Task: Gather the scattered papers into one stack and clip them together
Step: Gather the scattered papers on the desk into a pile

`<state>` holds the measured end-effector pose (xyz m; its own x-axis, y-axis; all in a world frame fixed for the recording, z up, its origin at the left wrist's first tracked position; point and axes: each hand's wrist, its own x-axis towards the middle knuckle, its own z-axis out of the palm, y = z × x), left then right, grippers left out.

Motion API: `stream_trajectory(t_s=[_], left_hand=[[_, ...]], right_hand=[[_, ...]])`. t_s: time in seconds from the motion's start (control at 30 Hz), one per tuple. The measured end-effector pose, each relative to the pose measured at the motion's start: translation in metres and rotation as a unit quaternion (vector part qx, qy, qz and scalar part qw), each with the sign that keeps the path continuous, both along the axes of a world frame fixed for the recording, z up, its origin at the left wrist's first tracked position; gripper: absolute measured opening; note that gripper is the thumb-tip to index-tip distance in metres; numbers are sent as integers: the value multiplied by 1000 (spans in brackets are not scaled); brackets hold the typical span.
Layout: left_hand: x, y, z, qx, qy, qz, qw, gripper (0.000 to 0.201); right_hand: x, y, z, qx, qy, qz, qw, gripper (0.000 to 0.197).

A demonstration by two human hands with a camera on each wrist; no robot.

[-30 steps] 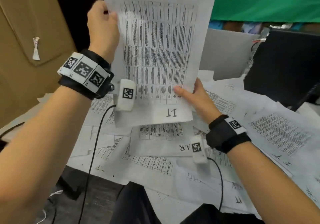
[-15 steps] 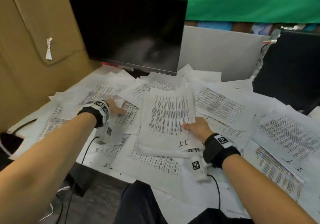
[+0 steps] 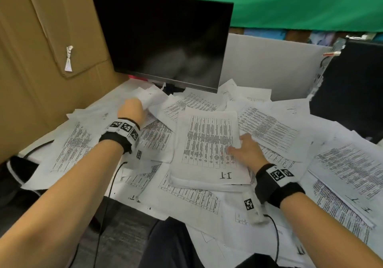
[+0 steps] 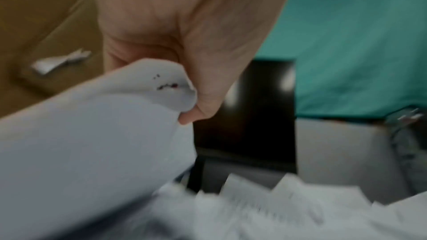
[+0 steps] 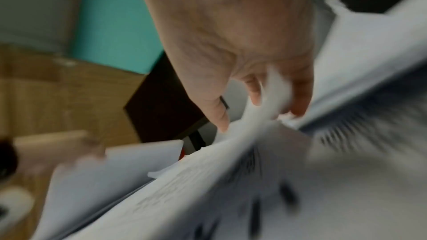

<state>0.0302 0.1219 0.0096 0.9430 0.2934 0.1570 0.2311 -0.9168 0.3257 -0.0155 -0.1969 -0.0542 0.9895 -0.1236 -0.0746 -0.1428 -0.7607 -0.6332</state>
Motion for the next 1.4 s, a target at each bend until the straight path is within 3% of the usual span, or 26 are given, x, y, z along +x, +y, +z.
stream_trajectory(t_s=[0.03,0.07,0.13,0.2,0.23,0.27,0.33,0.37,0.43,0.47,0.53,0.57,0.63,0.7,0.8,0.93,0.97,1.03,1.13,1.23,1.33,1.4], left_hand=[[-8,-7,14,-9,-43,5,999,19],[-19,-18,27,1,-75,-2,997,11],[-44,-53,42,55,-106,-72,990,17],[-70,-97,36,95,-96,-193,972,32],[-84,-114,26,98,-85,-259,957,35],[-98,-128,15,88,-72,-326,939,35],[-115,-136,-1,18,-1,-432,902,20],[-116,-128,-1,-43,52,-447,892,18],[-102,-101,2,-157,109,-417,889,43],[-89,-83,4,-185,97,-372,905,51],[-55,-38,2,-229,41,-224,947,38],[-34,-8,-4,-253,19,-130,958,30],[-11,43,-16,-276,42,58,958,21],[2,80,-31,-273,89,127,949,36],[5,102,-47,-290,117,148,938,40],[0,101,-64,-216,112,104,964,64],[4,100,-68,-248,109,100,957,61],[6,93,-66,-379,92,99,916,50],[16,88,-66,-489,53,142,859,46],[10,72,-49,-522,-64,153,837,39],[-14,37,-12,-431,-241,124,861,38],[-43,7,17,-369,-349,49,860,19]], right_hand=[[-2,4,10,-46,-43,9,998,56],[-4,10,22,-32,-77,27,996,63],[-6,29,48,149,-19,86,985,66],[-5,48,63,383,111,129,908,66],[-5,57,64,456,147,136,867,64],[-4,64,61,488,150,129,850,58],[5,70,46,441,101,61,890,37],[11,66,36,397,67,22,915,33],[20,50,15,358,44,-22,933,31],[22,40,6,352,50,-36,934,27],[24,20,-7,320,68,-50,944,21],[26,12,-14,294,72,-58,951,27],[28,5,-19,241,68,-68,966,42],[32,4,-25,192,72,-53,977,44],[33,3,-29,169,95,-33,980,48],[29,-1,-21,175,127,-10,976,49],[28,-2,-18,181,130,-3,975,49],[27,-2,-15,172,129,9,977,49],[29,2,-16,94,130,45,986,52],[30,3,-18,59,122,50,990,56],[33,1,-19,69,80,19,994,76],[31,6,-10,-59,-6,8,998,90]])
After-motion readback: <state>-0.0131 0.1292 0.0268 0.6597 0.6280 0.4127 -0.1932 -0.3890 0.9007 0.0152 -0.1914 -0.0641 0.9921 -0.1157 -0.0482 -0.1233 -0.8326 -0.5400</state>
